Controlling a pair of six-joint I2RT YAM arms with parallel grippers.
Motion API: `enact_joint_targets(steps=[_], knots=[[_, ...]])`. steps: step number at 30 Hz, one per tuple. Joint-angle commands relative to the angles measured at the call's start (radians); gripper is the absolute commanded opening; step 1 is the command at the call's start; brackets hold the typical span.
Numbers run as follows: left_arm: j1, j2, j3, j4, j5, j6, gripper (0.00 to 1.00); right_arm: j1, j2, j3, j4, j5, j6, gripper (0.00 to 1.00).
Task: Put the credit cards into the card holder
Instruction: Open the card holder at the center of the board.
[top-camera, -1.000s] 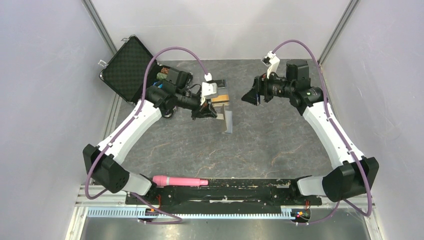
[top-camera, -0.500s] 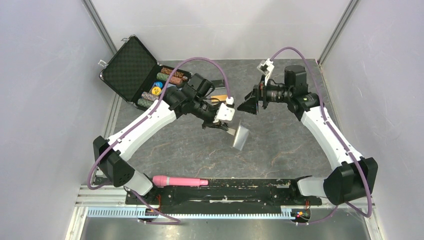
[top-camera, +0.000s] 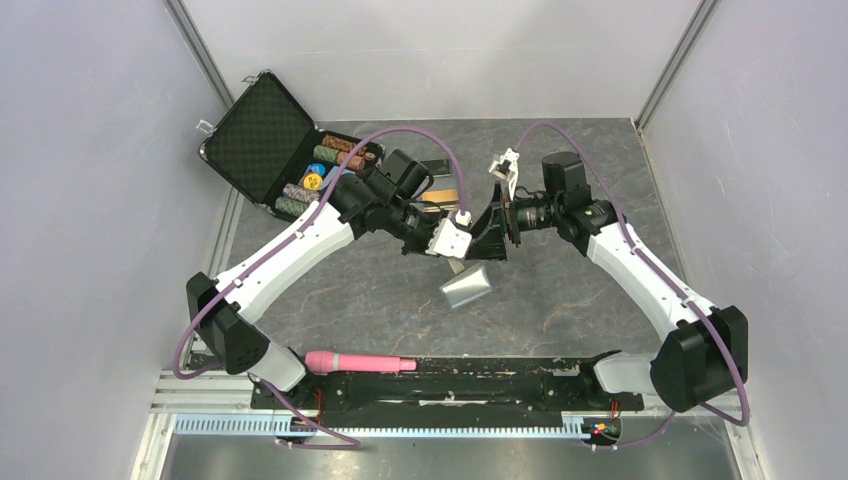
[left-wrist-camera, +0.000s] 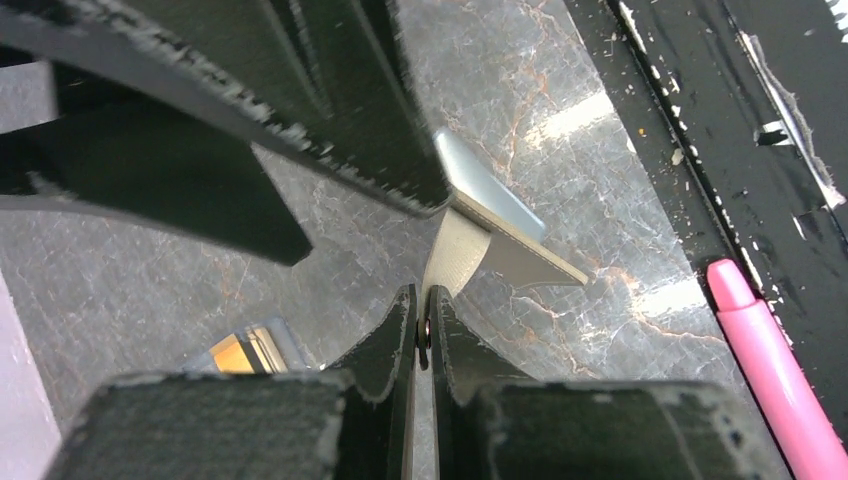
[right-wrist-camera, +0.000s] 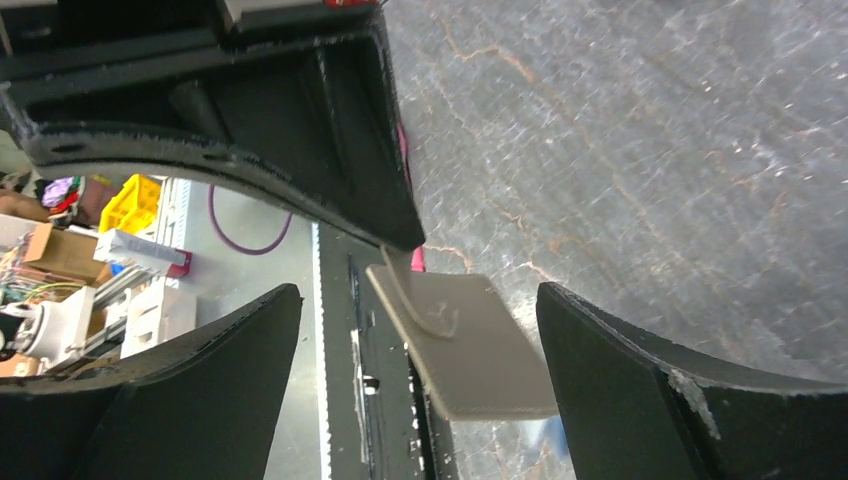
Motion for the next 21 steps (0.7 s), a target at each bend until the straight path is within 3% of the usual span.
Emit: enact_joint_targets(steps=[1,10,21], knots=[[0.0,-0.03,0.014,0.022,-0.057,0.097,0.02,0.019,-0.039,-0.016,-0.045,-0.064,-0.03,0.9],[0.004,-0.027,0.018,0.079,-0.059,0.096,0.02,0.072,-0.042,-0.021,-0.156,0.095,-0.148,0.89],[0.022,-0.022,0.017,0.125,-0.061,0.03,0.02,0.145,-0.023,-0.004,-0.218,0.264,-0.193,0.8]])
